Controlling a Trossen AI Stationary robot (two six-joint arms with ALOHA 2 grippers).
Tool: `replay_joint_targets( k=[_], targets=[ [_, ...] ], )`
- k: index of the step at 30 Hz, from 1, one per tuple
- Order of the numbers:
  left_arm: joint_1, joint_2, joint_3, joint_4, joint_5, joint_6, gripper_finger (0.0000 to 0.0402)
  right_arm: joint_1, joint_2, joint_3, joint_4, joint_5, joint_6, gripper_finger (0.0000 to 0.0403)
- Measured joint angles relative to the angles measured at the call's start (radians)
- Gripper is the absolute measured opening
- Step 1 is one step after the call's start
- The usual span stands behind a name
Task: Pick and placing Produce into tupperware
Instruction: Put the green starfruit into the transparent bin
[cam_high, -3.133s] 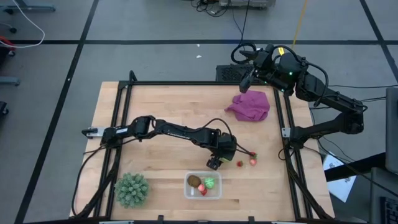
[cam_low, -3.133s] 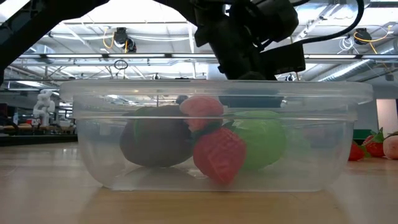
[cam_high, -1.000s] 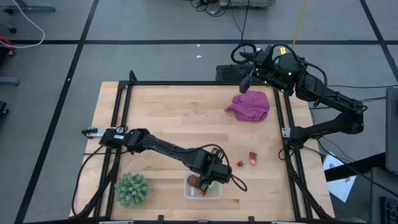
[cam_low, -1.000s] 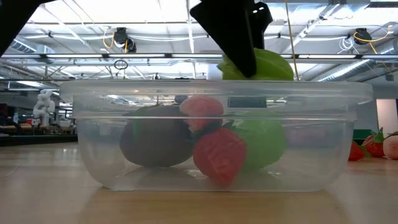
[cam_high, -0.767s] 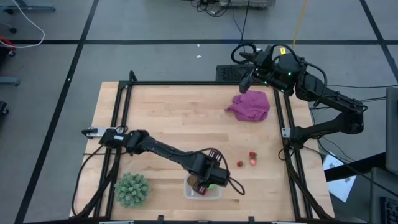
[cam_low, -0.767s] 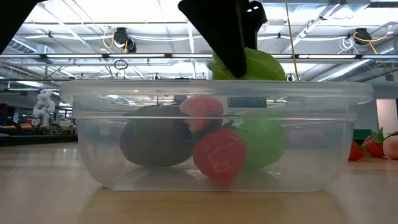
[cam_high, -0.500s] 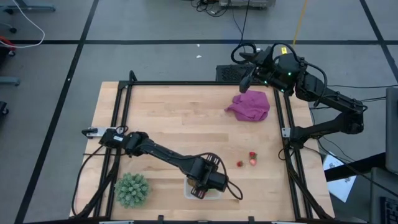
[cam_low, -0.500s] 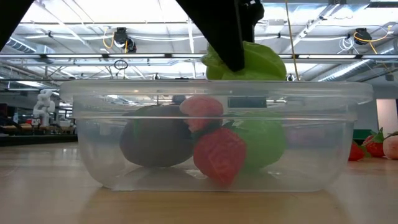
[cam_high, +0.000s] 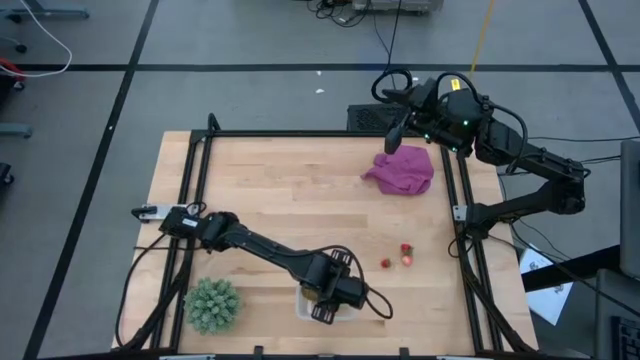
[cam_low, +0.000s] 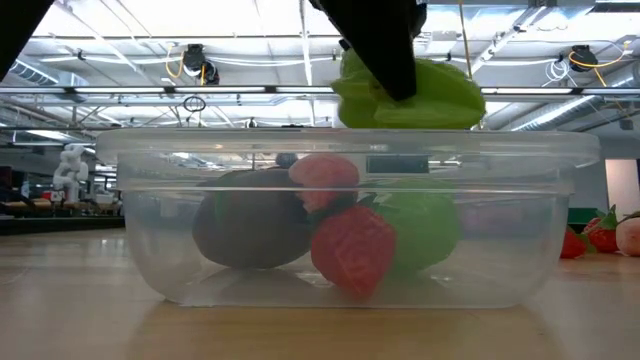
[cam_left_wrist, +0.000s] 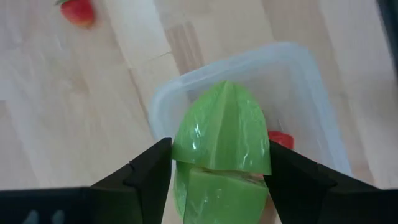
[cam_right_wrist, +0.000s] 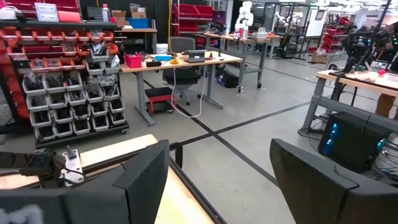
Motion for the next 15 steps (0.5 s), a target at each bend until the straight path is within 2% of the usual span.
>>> replay_joint_targets(
  k=[4,15],
  targets=[
    [0.007,0.000,-0.040,0.033,0.047,-0.021,0.0227,0.003,0.000,0.000,0.000,0.000,-0.001,0.0267],
    [0.013,0.001,-0.074,0.032,0.052,-0.036,0.0227,0.003,0.000,0.000,-0.001,0.000,-0.006,0.0267]
  ],
)
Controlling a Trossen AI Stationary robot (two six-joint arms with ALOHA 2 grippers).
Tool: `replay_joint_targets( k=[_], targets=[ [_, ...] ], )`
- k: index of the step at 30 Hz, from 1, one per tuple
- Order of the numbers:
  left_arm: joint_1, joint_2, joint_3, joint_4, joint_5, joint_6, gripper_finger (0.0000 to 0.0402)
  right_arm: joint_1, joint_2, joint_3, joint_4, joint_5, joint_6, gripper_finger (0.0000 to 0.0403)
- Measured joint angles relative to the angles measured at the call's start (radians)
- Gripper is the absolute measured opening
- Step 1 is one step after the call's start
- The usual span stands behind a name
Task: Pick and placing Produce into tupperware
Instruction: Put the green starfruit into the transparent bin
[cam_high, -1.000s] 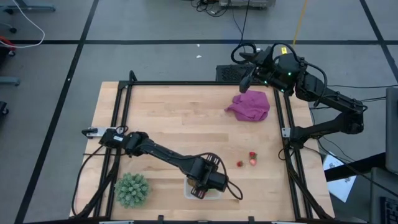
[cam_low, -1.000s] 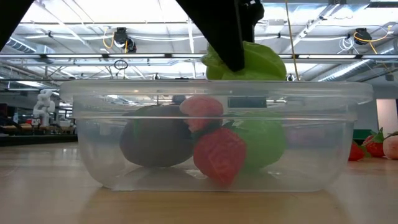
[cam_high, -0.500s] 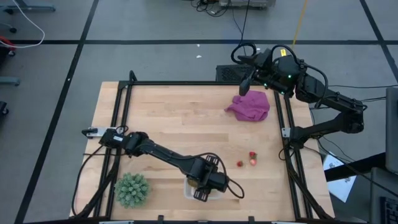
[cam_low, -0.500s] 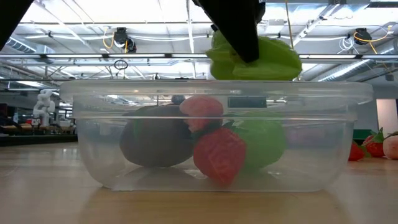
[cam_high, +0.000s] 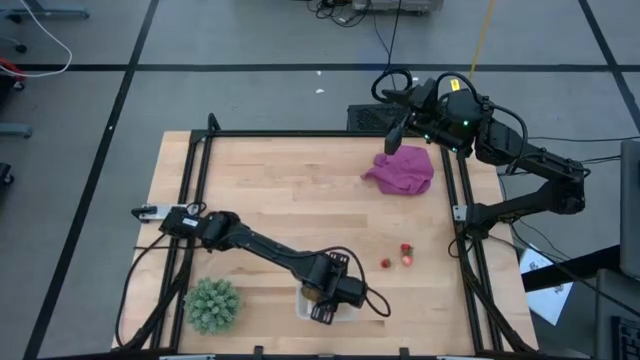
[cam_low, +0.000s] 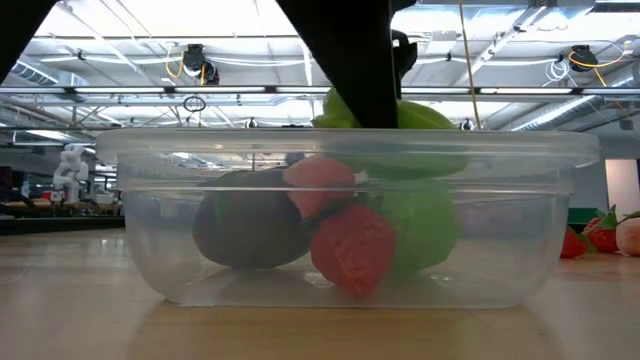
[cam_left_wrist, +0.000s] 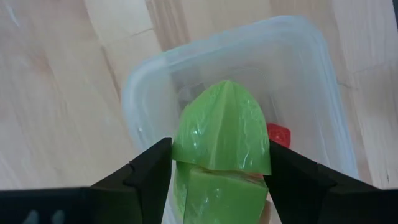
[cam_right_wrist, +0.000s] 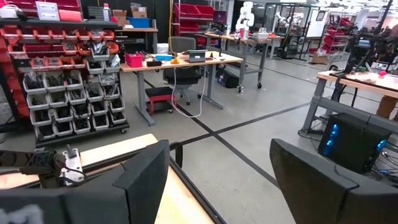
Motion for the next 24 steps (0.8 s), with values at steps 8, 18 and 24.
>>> replay_joint_targets(
  k=[8,18,24],
  targets=[
    [0.006,0.000,0.000,-0.001,0.016,0.000,0.0228,0.000,0.000,0.000,0.000,0.000,0.007,0.0267],
    [0.016,0.000,0.000,-0.002,0.019,0.002,0.0253,0.000,0.000,0.000,-0.001,0.000,0.010,0.0267],
    [0.019,0.000,0.000,-0.005,0.018,0.001,0.0280,0.000,0.000,0.000,-0.001,0.000,0.008,0.0267]
  ],
)
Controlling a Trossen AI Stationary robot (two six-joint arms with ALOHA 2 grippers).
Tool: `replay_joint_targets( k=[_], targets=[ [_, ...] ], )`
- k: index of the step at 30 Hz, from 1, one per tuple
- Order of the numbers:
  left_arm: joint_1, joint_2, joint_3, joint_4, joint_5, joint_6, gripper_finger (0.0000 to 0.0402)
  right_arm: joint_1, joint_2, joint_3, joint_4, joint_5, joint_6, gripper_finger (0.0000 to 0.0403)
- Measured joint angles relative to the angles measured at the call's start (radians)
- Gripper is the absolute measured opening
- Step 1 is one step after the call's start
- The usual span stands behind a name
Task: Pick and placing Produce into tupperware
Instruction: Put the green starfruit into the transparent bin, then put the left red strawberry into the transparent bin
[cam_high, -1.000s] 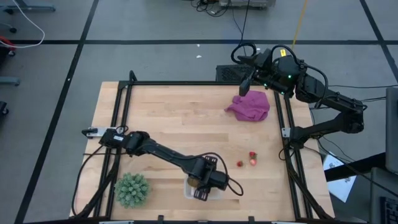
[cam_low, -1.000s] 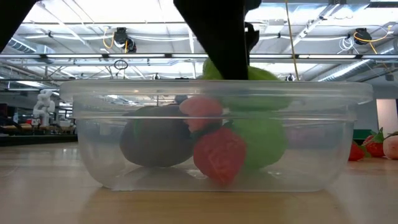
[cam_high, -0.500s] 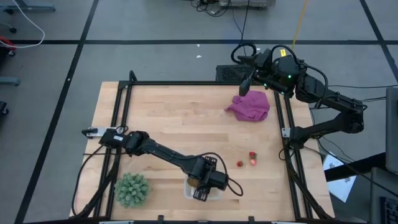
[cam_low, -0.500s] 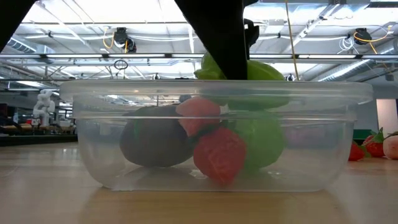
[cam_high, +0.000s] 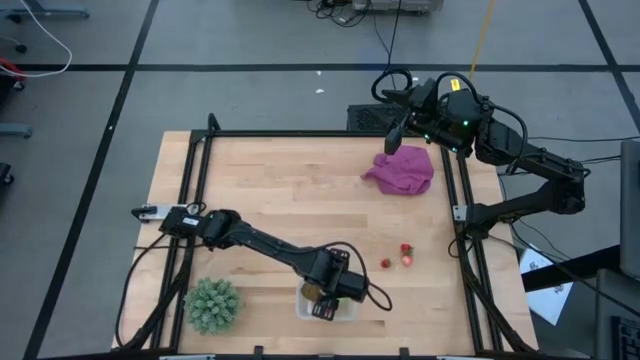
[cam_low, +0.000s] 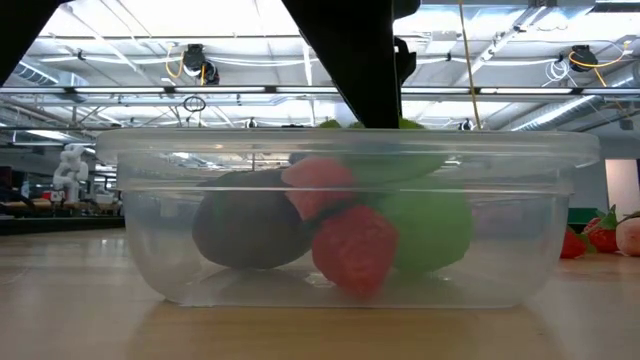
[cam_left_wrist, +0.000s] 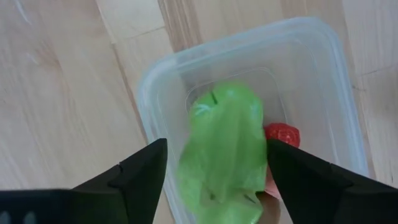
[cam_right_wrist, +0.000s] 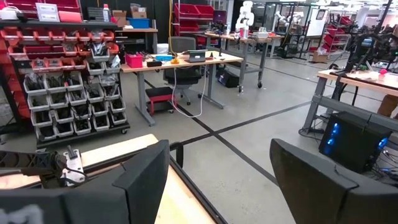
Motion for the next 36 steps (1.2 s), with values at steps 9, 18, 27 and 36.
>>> replay_joint_targets(
  k=[9,18,27,36],
  targets=[
    [0.000,0.000,0.000,-0.010,-0.006,0.001,0.0285,0.000,0.000,0.000,0.000,0.000,-0.001,0.0267],
    [0.001,0.000,0.000,-0.017,-0.056,0.021,0.0281,0.000,0.000,0.000,0.000,0.000,-0.001,0.0267],
    [0.031,0.000,0.000,-0.013,-0.130,0.106,0.0280,-0.005,0.000,0.000,0.002,0.000,-0.041,0.0267],
    [0.116,0.000,0.000,0.096,-0.160,0.210,0.0280,-0.054,0.000,0.000,0.002,0.001,-0.058,0.0267]
  ],
)
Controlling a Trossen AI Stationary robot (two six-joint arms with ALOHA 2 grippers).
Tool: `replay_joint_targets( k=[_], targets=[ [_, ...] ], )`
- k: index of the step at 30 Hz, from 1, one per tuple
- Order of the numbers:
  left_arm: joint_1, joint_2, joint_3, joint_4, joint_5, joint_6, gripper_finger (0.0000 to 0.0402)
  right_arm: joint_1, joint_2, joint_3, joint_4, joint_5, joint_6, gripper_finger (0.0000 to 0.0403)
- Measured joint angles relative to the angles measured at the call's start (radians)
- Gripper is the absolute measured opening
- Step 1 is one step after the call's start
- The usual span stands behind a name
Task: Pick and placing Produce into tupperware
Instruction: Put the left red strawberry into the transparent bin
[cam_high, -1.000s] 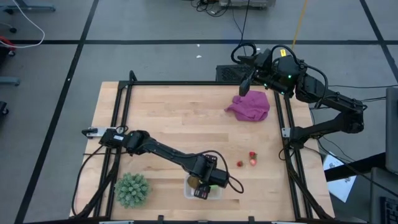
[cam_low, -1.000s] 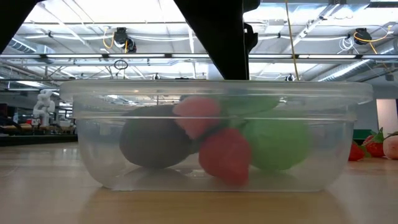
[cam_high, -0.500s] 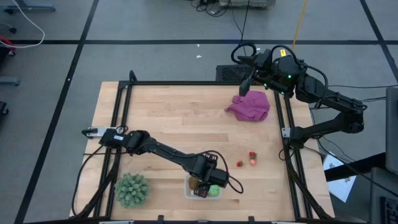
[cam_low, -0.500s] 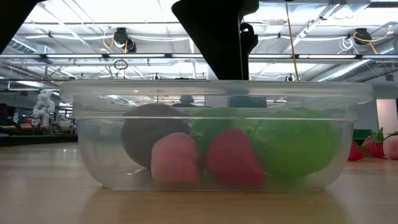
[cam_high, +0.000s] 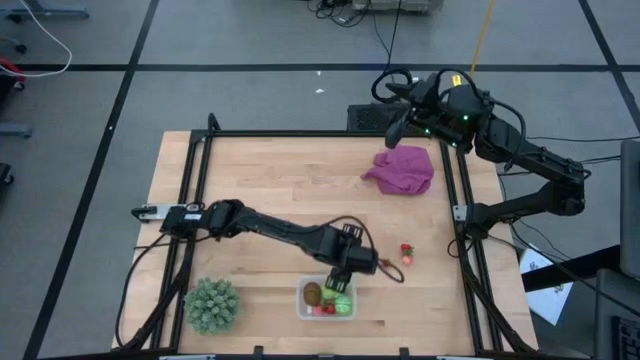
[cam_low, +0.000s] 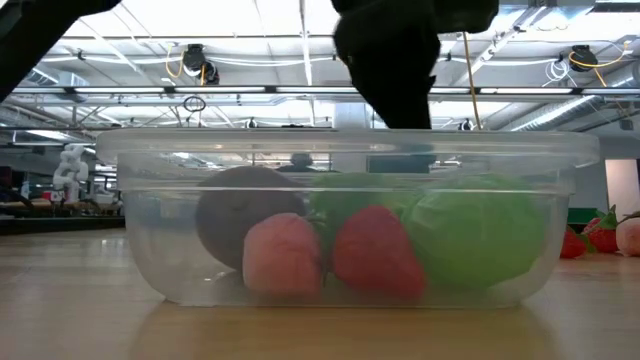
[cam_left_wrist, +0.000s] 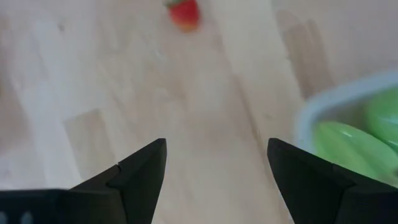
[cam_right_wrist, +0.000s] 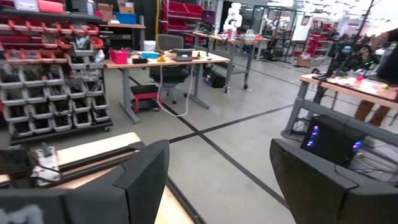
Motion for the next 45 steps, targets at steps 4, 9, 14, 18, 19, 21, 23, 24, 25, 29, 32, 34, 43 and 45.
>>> replay_joint_targets(
  k=[4,9,14,18,19,21,23,24,25,29,32,34,43,45],
  targets=[
    [0.037,0.000,0.000,0.100,0.074,0.036,0.0280,-0.024,0.000,0.000,0.000,0.000,-0.015,0.0267],
    [0.073,0.000,0.000,0.213,0.148,0.084,0.0280,-0.048,0.000,0.000,0.000,0.000,-0.020,0.0267],
    [0.092,0.007,-0.009,0.282,0.213,0.092,0.0280,-0.066,0.000,0.000,0.000,0.000,-0.041,0.0267],
    [0.092,0.009,-0.091,0.375,0.219,0.097,0.0280,-0.078,0.000,0.000,0.000,0.000,-0.041,0.0267],
    [0.093,0.011,-0.109,0.390,0.219,0.097,0.0280,-0.081,0.000,0.000,0.000,0.000,-0.041,0.0267],
    [0.092,0.012,-0.128,0.411,0.220,0.097,0.0280,-0.087,0.000,0.000,0.000,0.000,-0.046,0.0267],
    [0.093,0.011,-0.138,0.443,0.220,0.097,0.0280,-0.090,0.000,0.000,-0.001,-0.001,-0.054,0.0267],
    [0.093,0.011,-0.140,0.461,0.220,0.097,0.0280,-0.093,0.000,0.000,0.000,-0.001,-0.055,0.0267],
    [0.093,0.011,-0.142,0.476,0.220,0.099,0.0280,-0.094,0.000,0.000,0.000,-0.001,-0.055,0.0267],
    [0.095,0.010,-0.142,0.536,0.220,0.105,0.0280,-0.094,0.000,0.000,0.000,0.000,-0.056,0.0267],
    [0.099,0.009,-0.133,0.469,0.186,0.121,0.0280,-0.094,0.000,0.000,-0.002,-0.001,-0.054,0.0267],
    [0.104,0.001,-0.118,0.355,0.102,0.136,0.0280,-0.093,0.000,0.000,-0.003,-0.001,-0.053,0.0267],
    [0.197,-0.138,-0.047,-0.015,-0.092,0.152,0.0280,-0.093,0.000,0.000,-0.015,-0.002,-0.041,0.0267],
    [0.231,-0.193,-0.047,-0.074,-0.095,0.124,0.0280,-0.091,0.000,0.000,-0.045,-0.005,-0.028,0.0267]
  ],
)
